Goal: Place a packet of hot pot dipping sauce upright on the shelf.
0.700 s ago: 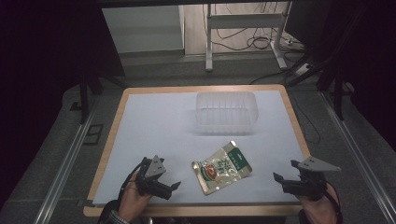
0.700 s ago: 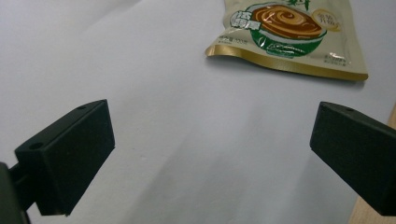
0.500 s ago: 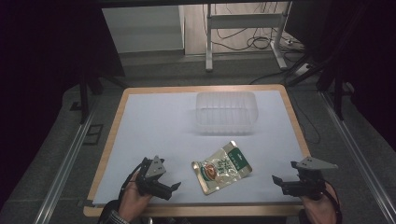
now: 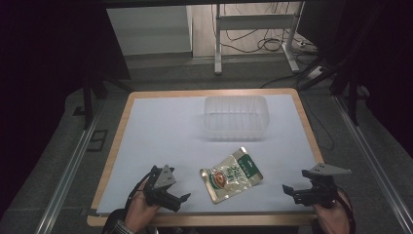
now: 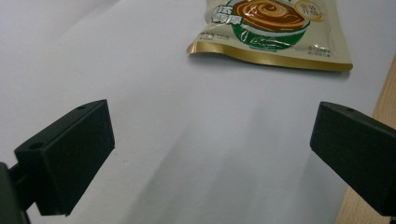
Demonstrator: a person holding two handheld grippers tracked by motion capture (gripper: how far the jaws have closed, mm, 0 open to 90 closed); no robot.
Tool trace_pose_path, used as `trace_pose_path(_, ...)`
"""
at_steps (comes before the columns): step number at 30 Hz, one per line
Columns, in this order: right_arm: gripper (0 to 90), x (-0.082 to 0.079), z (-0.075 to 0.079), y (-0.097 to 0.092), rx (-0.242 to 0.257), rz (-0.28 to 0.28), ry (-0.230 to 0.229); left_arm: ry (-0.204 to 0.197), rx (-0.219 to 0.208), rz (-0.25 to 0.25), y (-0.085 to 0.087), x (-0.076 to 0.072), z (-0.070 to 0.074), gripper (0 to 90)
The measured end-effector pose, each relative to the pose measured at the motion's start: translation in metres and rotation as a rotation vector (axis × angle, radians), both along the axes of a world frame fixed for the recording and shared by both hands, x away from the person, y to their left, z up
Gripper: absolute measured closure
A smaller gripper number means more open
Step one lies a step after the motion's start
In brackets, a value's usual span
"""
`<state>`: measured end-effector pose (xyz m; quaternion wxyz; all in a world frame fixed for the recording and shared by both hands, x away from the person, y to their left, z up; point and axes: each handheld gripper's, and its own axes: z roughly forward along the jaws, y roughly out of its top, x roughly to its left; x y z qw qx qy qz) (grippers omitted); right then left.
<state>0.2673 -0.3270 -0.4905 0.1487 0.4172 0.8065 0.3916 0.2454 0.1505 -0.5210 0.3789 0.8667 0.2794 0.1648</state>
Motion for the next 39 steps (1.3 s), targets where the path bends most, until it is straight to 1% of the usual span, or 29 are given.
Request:
trace_pose_path(2,2.2,0.0,0.0,0.001,-0.005,0.006,-0.008,-0.001,0.0,-0.003,0.0,0.0,0.0,0.0)
trace_pose_path(5,2.2,0.001,-0.001,0.001,-0.008,0.005,-0.002,0.002,-0.006,-0.009,0.0,0.0,0.0,0.0)
trace_pose_path(10,2.4,0.0,-0.001,0.001,-0.002,0.005,0.008,-0.002,-0.004,-0.017,-0.001,0.0,0.0,0.0)
trace_pose_path(12,2.4,0.0,0.0,0.002,-0.001,0.011,-0.002,-0.004,-0.005,-0.017,-0.001,-0.001,0.0,0.0)
trace_pose_path(14,2.4,0.0,0.0,0.002,-0.001,0.011,-0.002,-0.005,-0.005,-0.019,-0.001,-0.001,0.0,0.0)
trace_pose_path(17,2.2,0.0,0.001,0.003,0.009,0.006,0.004,-0.006,-0.005,-0.019,-0.001,-0.001,0.0,0.0)
trace_pose_path(18,1.2,0.0,0.002,0.004,0.019,0.009,-0.005,-0.006,-0.005,-0.02,-0.001,-0.001,0.0,0.0)
trace_pose_path(21,0.0,0.001,0.003,0.007,0.025,0.01,-0.012,-0.006,-0.004,-0.021,-0.001,-0.001,0.0,0.0)
trace_pose_path(25,0.0,0.001,0.003,0.01,0.017,0.004,-0.018,-0.008,-0.003,-0.023,-0.002,-0.001,0.0,0.0)
trace_pose_path(28,0.0,0.003,0.003,0.014,0.005,0.023,-0.023,-0.009,-0.004,-0.022,-0.002,-0.001,0.0,0.0)
trace_pose_path(32,0.0,0.004,0.003,0.016,0.005,0.029,-0.021,-0.01,-0.007,-0.022,-0.002,-0.001,0.0,0.0)
trace_pose_path(34,0.0,0.006,0.003,0.018,-0.004,0.036,-0.025,-0.01,-0.007,-0.024,-0.002,-0.001,0.0,0.0)
trace_pose_path(39,0.0,0.008,0.003,0.021,-0.005,0.041,-0.032,-0.012,-0.008,-0.028,-0.002,-0.001,0.001,0.0)
